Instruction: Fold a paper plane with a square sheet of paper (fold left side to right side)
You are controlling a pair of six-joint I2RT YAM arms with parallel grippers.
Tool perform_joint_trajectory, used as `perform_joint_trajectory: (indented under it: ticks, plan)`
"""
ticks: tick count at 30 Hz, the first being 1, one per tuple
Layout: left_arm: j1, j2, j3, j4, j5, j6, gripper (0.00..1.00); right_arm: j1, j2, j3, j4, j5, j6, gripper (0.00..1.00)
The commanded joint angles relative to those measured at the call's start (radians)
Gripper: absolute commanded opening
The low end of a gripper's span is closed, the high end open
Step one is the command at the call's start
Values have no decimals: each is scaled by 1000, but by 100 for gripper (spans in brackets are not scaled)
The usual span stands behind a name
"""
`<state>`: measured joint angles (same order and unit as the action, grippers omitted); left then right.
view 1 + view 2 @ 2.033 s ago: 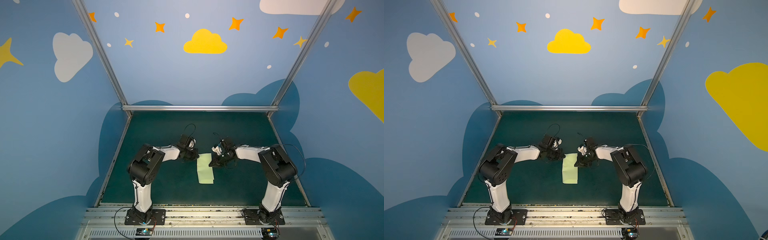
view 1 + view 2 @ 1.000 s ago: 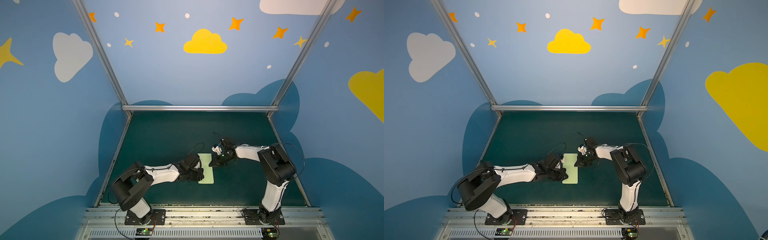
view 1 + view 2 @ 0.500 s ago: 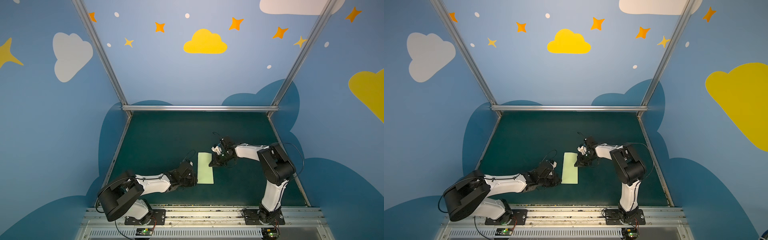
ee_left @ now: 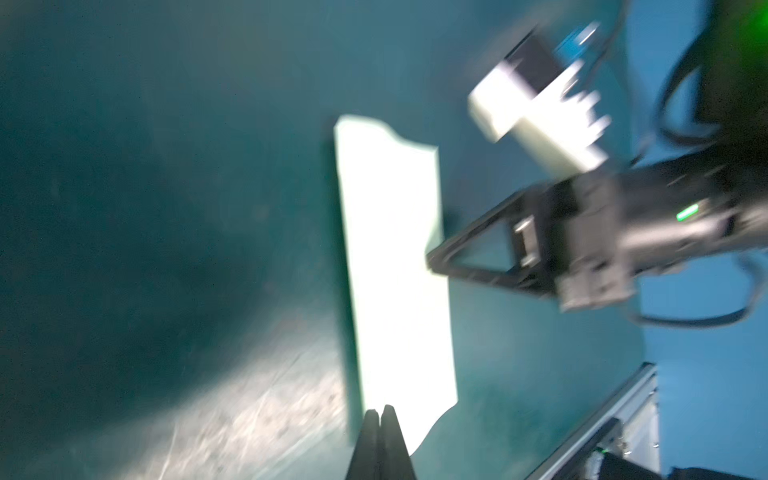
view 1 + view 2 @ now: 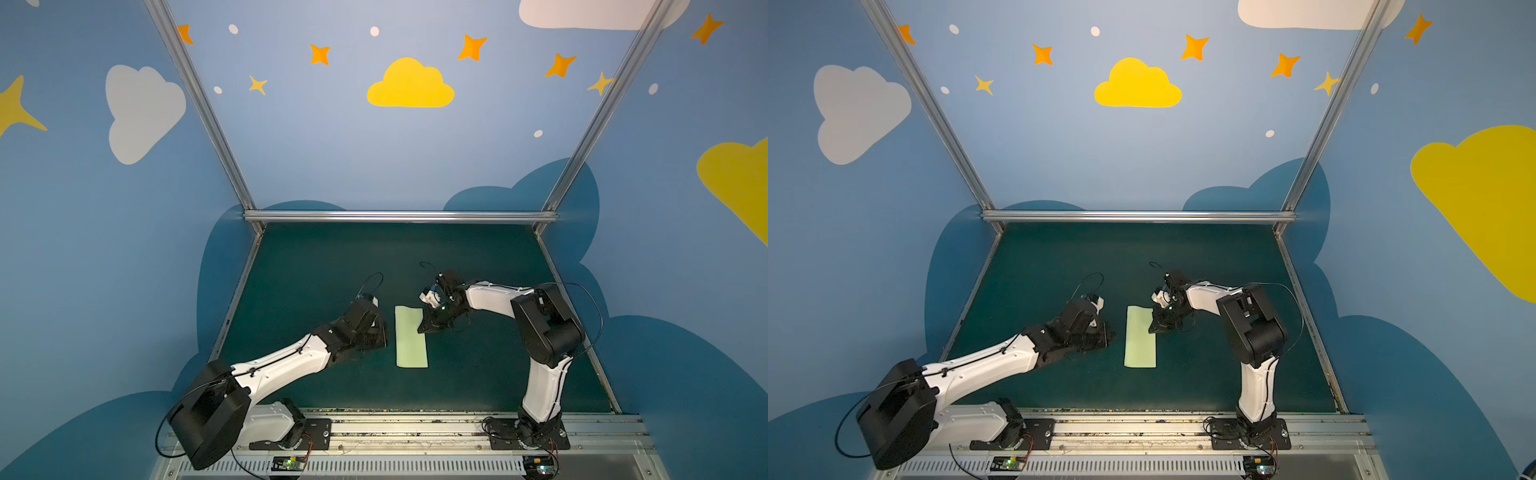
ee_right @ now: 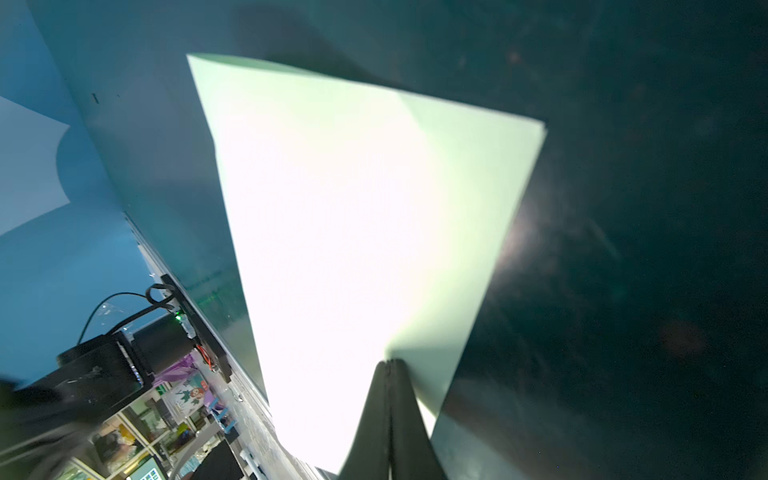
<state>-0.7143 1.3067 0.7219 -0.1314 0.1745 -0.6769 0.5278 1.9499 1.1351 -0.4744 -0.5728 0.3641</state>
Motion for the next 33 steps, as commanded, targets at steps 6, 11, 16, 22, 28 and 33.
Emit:
perform_joint_trajectory:
  ticks: [6,11,16,22,28,33]
  plan:
    - [120,351,292,-62,232,214,4,-2,110,-34,-73,320,-34,0]
    - [187,491,396,-83,322,271,4,-3,101,-46,-68,323,-33,0]
    - [219,543,413,-78,356,295,4,-3,106,-54,-51,310,-28,0]
    - [223,573,404,-48,401,308,4,-3,127,-56,-37,301,-28,0]
    - [223,599,410,-57,390,323,4,-3,136,-60,-23,295,-25,0]
    - [231,619,405,-46,378,327,4,-4,134,-63,-21,295,-29,0]
